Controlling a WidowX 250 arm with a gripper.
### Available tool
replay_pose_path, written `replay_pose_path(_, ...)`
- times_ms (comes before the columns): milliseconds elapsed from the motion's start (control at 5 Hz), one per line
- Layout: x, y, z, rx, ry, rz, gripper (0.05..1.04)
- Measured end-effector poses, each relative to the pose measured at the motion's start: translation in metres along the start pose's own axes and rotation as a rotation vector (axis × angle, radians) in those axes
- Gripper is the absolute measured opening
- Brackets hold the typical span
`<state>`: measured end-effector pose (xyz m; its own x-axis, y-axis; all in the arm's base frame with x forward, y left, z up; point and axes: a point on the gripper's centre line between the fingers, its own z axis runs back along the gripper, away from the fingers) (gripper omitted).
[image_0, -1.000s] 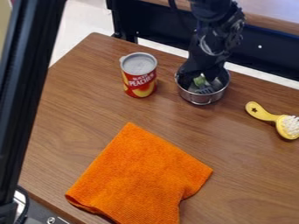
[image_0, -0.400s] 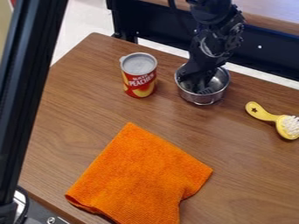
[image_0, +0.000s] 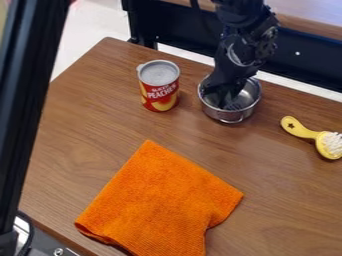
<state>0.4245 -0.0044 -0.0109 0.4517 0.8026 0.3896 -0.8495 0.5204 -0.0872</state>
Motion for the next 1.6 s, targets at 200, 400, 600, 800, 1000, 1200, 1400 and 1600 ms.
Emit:
replay_pose_path(200,0.009,-0.004,0.021,-0.045,0.007,0.038,0.305)
replay_pose_path(400,0.013,-0.002,0.03,-0.031,0.002,0.078,0.305)
replay_pose_path(600,0.013,-0.003,0.052,-0.03,-0.015,0.165,0.305)
replay_pose_path(800,-0.007,0.01,0.076,0.022,0.014,0.238,0.305)
replay_pose_path(1000,-0.032,0.021,0.089,0.094,0.105,0.329,0.305)
replay_pose_path(1200,-0.053,0.04,0.098,0.181,0.184,0.48,0.305)
replay_pose_path(1400,-0.075,0.054,0.101,0.223,0.243,0.507,0.305)
replay_pose_path(1600,-0.083,0.059,0.097,0.196,0.218,0.461,0.305)
